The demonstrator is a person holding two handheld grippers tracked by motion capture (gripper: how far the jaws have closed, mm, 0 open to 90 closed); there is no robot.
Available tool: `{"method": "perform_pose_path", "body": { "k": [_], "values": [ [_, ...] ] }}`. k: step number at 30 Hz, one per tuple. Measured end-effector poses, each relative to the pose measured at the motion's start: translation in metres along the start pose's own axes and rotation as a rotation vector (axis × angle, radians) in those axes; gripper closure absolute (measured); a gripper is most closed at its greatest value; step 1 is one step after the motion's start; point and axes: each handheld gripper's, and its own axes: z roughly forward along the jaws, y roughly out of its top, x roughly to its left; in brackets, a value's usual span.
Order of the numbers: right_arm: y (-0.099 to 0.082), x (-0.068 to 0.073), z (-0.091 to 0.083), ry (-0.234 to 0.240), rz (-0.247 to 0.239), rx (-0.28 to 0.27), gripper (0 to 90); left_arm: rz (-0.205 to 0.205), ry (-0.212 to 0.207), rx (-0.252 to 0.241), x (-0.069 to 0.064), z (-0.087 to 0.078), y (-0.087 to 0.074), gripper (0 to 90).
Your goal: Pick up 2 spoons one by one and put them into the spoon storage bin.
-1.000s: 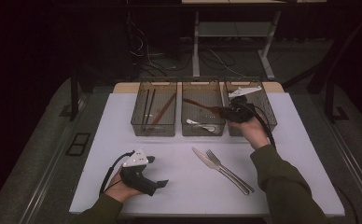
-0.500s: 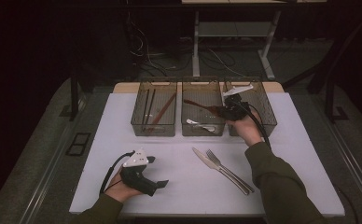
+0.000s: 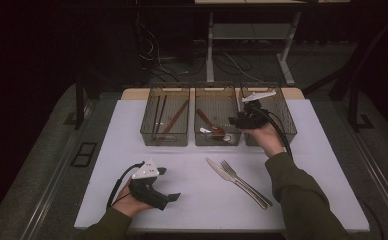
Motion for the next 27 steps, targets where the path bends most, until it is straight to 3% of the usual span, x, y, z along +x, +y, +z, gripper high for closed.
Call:
{"method": "perform_pose_path", "body": {
  "k": [6, 13, 19, 27],
  "values": [
    [0.000, -0.001, -0.015, 0.068, 0.026, -0.039, 41.7, -0.001, 0.001, 0.001, 0.000, 0.000, 0.000, 0.0],
    [-0.005, 0.002, -0.032, 0.135, 0.016, -0.067, 36.8, 0.002, 0.003, 0.007, 0.000, 0.000, 0.000, 0.0],
    [-0.013, 0.006, -0.043, 0.159, 0.000, -0.093, 33.7, 0.001, 0.002, 0.007, 0.000, 0.000, 0.000, 0.0],
    [-0.032, 0.007, -0.055, 0.195, 0.019, -0.126, 31.0, 0.002, 0.003, 0.010, 0.000, 0.001, 0.000, 0.0]
  ]
}}
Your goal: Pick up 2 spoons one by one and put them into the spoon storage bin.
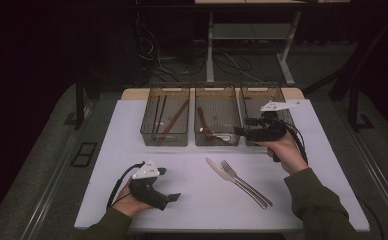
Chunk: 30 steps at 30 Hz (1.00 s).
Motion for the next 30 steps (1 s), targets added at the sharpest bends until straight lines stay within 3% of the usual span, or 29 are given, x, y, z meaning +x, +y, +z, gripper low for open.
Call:
{"method": "perform_pose_path", "body": {
  "k": [16, 30],
  "values": [
    [-0.027, 0.009, -0.026, 0.013, -0.037, -0.006, 27.3, 0.007, -0.004, -0.005, -0.001, -0.001, 0.000, 0.0],
    [-0.052, 0.008, -0.041, 0.010, -0.044, 0.035, 25.3, 0.007, -0.002, -0.005, -0.001, -0.001, 0.001, 0.0]
  ]
}}
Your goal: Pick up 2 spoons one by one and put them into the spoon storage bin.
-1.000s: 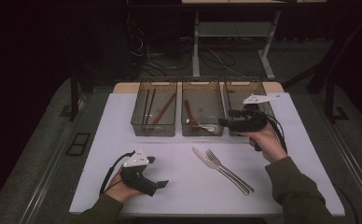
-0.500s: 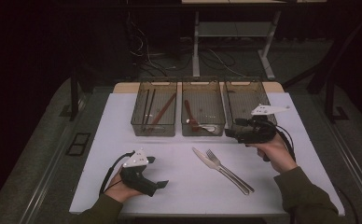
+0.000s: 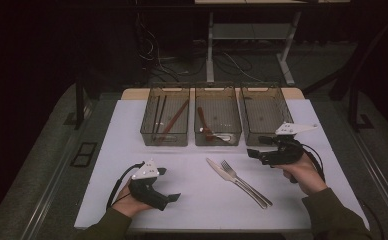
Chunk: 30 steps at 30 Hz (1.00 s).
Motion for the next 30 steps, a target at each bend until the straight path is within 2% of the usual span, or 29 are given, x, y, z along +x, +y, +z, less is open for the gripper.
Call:
{"method": "perform_pose_path", "body": {
  "k": [7, 12, 14, 23, 30],
  "values": [
    [-0.013, 0.000, -0.007, -0.003, 0.011, 0.015, 22.7, -0.001, 0.002, 0.001, 0.000, 0.000, 0.000, 0.0],
    [-0.021, 0.000, -0.009, -0.019, 0.025, 0.041, 17.8, -0.003, 0.004, 0.003, -0.001, 0.000, -0.001, 0.0],
    [-0.024, 0.000, -0.009, -0.004, 0.028, 0.064, 17.9, -0.006, 0.005, 0.002, -0.001, -0.001, -0.001, 0.0],
    [-0.031, 0.008, -0.004, -0.022, -0.015, 0.175, 18.1, -0.004, 0.006, 0.006, -0.001, -0.001, -0.001, 0.0],
    [-0.031, 0.011, 0.001, -0.025, -0.034, 0.211, 21.3, -0.004, 0.005, 0.005, 0.000, 0.000, -0.001, 0.0]
  ]
}}
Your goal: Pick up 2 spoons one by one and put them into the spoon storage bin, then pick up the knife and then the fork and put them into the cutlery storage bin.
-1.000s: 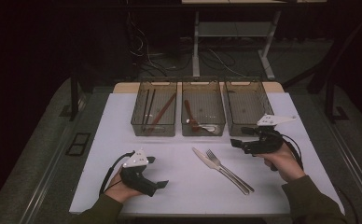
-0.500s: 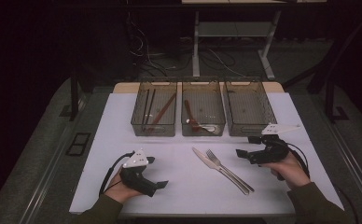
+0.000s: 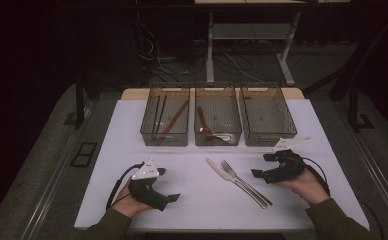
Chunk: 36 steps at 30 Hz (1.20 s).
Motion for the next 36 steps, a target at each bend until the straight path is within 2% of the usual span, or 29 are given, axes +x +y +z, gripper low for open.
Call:
{"method": "perform_pose_path", "body": {
  "k": [5, 21, 24, 31, 33, 36],
  "values": [
    [0.001, 0.002, 0.002, -0.008, 0.003, 0.034, 26.8, 0.002, 0.000, 0.002, 0.000, 0.000, 0.000, 0.0],
    [0.010, 0.013, 0.013, 0.048, -0.005, 0.148, 54.9, 0.000, 0.002, 0.005, -0.001, 0.000, 0.000, 0.0],
    [0.013, 0.016, 0.016, 0.061, -0.010, 0.169, 62.4, 0.002, 0.004, 0.006, -0.001, 0.000, 0.000, 0.0],
    [0.015, 0.024, 0.023, 0.094, -0.044, 0.202, 84.0, 0.005, 0.003, 0.010, -0.001, 0.000, -0.001, 0.0],
    [0.015, 0.027, 0.025, 0.101, -0.057, 0.212, 88.2, 0.003, 0.004, 0.010, -0.001, 0.000, -0.001, 0.0],
    [0.014, 0.031, 0.028, 0.102, -0.074, 0.230, 89.1, 0.001, 0.004, 0.008, -0.001, 0.000, -0.001, 0.0]
  ]
}}
